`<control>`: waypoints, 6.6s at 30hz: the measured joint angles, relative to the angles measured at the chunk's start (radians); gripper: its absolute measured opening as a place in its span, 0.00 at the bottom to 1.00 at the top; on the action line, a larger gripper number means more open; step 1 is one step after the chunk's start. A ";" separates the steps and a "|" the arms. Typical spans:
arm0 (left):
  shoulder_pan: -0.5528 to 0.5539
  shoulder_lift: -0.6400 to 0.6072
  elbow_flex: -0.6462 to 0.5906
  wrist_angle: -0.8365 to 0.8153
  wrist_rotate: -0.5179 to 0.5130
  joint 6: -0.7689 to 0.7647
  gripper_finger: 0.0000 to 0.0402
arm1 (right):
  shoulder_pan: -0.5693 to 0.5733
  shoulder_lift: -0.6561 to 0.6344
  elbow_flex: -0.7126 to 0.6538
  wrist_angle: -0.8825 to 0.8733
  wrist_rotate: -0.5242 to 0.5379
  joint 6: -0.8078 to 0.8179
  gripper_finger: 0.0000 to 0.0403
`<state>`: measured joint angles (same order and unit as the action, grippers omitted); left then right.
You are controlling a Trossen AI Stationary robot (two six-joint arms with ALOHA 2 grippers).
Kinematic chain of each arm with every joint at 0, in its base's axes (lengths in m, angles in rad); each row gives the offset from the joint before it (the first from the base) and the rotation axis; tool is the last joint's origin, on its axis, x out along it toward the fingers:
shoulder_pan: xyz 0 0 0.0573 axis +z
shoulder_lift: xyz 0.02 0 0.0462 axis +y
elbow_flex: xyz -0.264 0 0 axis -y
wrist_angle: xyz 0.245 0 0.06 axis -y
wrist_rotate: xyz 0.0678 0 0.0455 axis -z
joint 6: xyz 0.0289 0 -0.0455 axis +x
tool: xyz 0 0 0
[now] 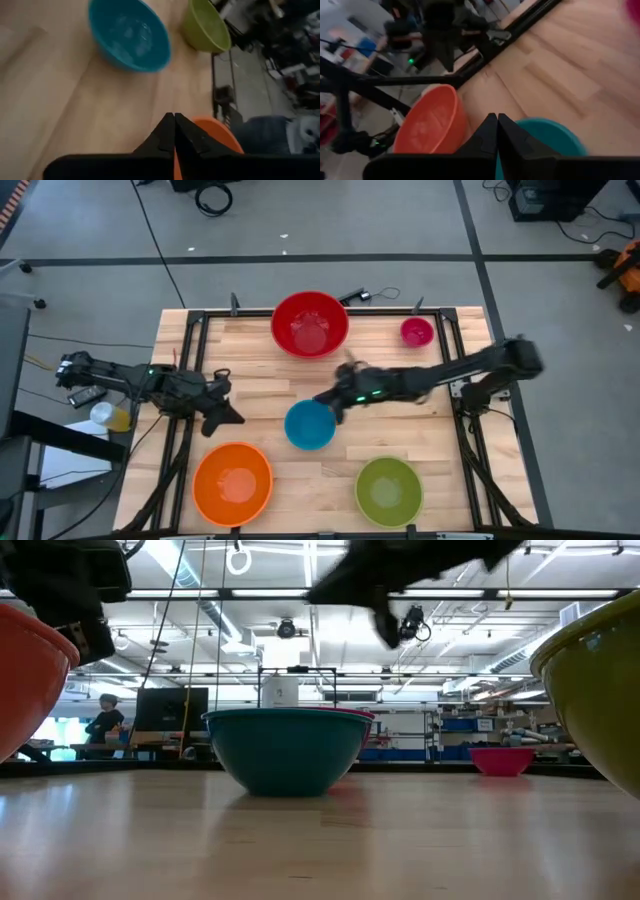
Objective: Nest bowls inside each other
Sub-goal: Stack the orange bowl into the red bowl, then stack the green bowl into the orange bowl, then stack the blue bowl into the green bowl
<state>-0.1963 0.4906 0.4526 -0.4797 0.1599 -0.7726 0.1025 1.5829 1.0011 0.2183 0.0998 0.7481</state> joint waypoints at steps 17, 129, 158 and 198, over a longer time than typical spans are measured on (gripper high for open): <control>0.000 0.000 0.000 -0.145 0.197 -0.029 0.56 | 0.039 0.708 0.887 -0.364 -0.141 -0.149 0.44; -0.048 0.660 0.298 0.212 -0.410 0.288 0.43 | 0.308 -0.039 0.148 -1.227 -0.253 -0.002 0.48; -0.034 0.668 0.298 0.213 -0.364 0.235 0.43 | 0.163 -0.014 0.209 -1.056 0.041 0.004 0.03; 0.128 0.609 0.299 0.185 -0.443 -0.159 0.43 | -0.713 0.231 0.211 -0.213 -0.125 -0.213 0.49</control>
<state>-0.0685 1.0993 0.7513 -0.2949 -0.2834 -0.9318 -0.6101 1.8142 1.2121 0.0048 -0.0252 0.5352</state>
